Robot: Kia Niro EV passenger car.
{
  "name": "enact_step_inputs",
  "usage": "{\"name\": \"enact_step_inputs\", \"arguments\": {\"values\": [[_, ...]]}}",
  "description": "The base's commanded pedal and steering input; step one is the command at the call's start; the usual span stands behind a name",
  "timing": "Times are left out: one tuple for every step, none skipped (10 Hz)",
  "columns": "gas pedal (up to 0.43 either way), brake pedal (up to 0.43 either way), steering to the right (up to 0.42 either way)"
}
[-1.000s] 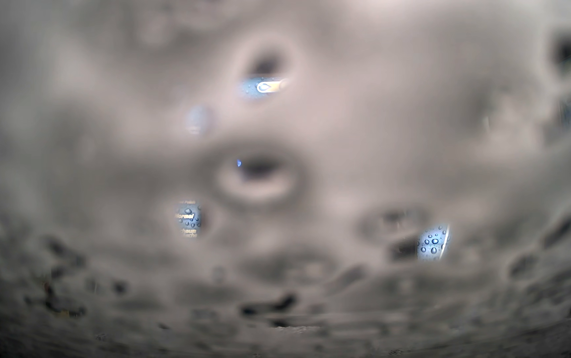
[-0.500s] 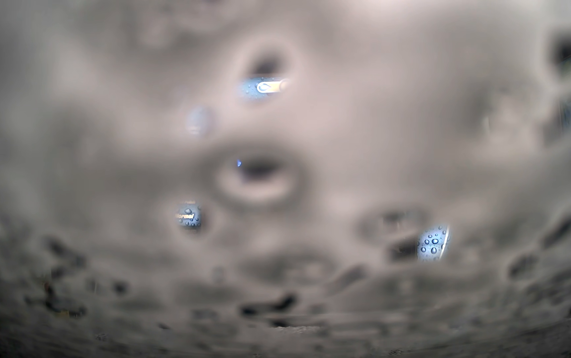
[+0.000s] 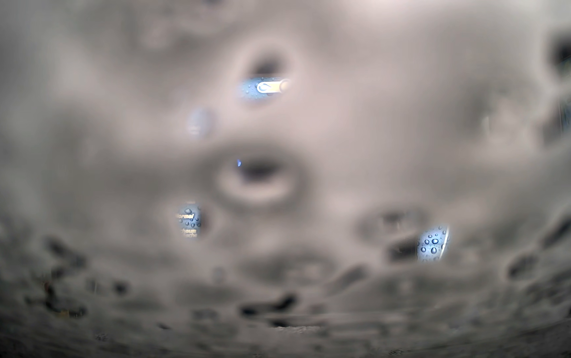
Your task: Follow the waypoints while adhering to traffic rules and regulations
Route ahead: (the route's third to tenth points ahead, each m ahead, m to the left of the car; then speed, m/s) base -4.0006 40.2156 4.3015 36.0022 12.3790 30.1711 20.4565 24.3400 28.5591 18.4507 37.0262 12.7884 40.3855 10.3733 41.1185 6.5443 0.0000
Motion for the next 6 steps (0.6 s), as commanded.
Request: {"name": "enact_step_inputs", "arguments": {"values": [[0.0, 0.0, -0.014], [0.0, 0.006, -0.014], [0.0, 0.0, -0.014], [0.0, 0.0, -0.014], [0.0, 0.0, -0.015], [0.0, 0.0, -0.014]]}}
